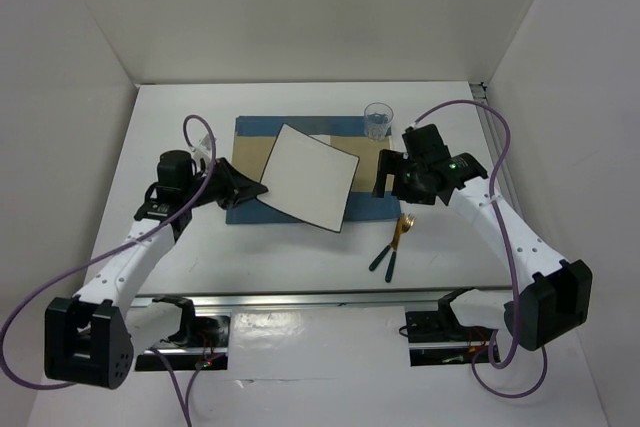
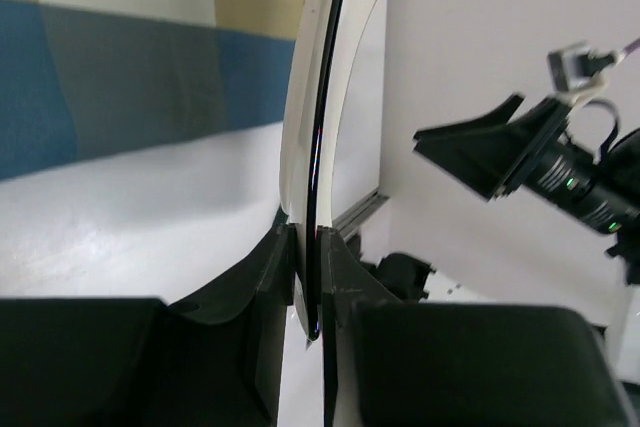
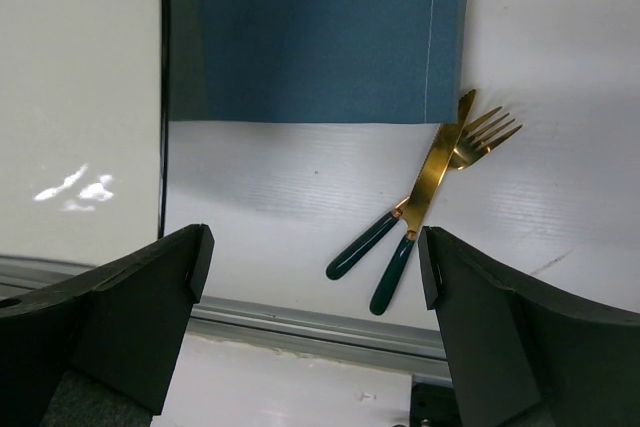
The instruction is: Set the dinner table for one person
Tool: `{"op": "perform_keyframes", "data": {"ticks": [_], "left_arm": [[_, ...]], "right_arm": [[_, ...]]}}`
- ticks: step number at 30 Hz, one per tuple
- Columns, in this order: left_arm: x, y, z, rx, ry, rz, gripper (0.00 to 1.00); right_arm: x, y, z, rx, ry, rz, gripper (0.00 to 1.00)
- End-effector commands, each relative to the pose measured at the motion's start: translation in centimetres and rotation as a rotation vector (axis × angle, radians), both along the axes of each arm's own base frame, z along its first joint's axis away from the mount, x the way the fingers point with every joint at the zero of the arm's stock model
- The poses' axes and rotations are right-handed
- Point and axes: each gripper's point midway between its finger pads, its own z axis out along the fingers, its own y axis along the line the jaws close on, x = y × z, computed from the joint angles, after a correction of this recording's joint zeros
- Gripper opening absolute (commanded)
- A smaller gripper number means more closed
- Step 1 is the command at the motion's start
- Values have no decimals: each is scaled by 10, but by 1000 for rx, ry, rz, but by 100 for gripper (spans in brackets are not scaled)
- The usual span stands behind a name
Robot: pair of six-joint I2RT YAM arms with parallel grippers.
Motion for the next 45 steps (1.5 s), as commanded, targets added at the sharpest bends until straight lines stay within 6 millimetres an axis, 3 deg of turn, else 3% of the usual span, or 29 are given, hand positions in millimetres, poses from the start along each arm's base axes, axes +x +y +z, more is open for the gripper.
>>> {"op": "perform_keyframes", "data": {"ticks": [1, 6, 8, 9, 12, 13, 15, 17, 19, 23, 25, 32, 38, 45], "left_arm": [[27, -3, 70, -136, -278, -23, 0], [55, -1, 71, -189, -319, 13, 0], [63, -2, 54, -229, -267, 36, 0], [67, -2, 61, -254, -319, 33, 0], [78, -5, 41, -319, -248, 38, 0], [81, -5, 47, -338, -298, 31, 0], [91, -7, 31, -351, -258, 28, 0], [98, -12, 35, -362, -280, 1, 0], [107, -13, 22, -382, -247, 7, 0], [121, -19, 25, -378, -278, -19, 0], [127, -19, 11, -352, -228, -11, 0], [137, -20, -9, -337, -201, -7, 0], [133, -23, -32, -352, -146, -26, 0], [133, -22, -44, -317, -125, -25, 0]], "right_arm": [[17, 4, 21, 18, -84, 3, 96], [21, 4, 23, 23, -92, 6, 96], [24, 5, 21, 16, -91, 14, 96], [26, 6, 21, 16, -89, 14, 96], [30, 4, 21, 10, -91, 12, 96], [30, 4, 19, 7, -83, 12, 96], [35, 2, 23, 8, -102, 10, 96], [36, 2, 20, 5, -93, 10, 96], [38, 3, 21, 4, -92, 10, 96], [42, 1, 22, 4, -93, 1, 96], [42, 1, 22, 4, -93, 1, 96], [43, 0, 19, -6, -87, -5, 96], [46, -2, 21, -16, -89, -24, 96], [44, -3, 20, -14, -79, -31, 96]]}}
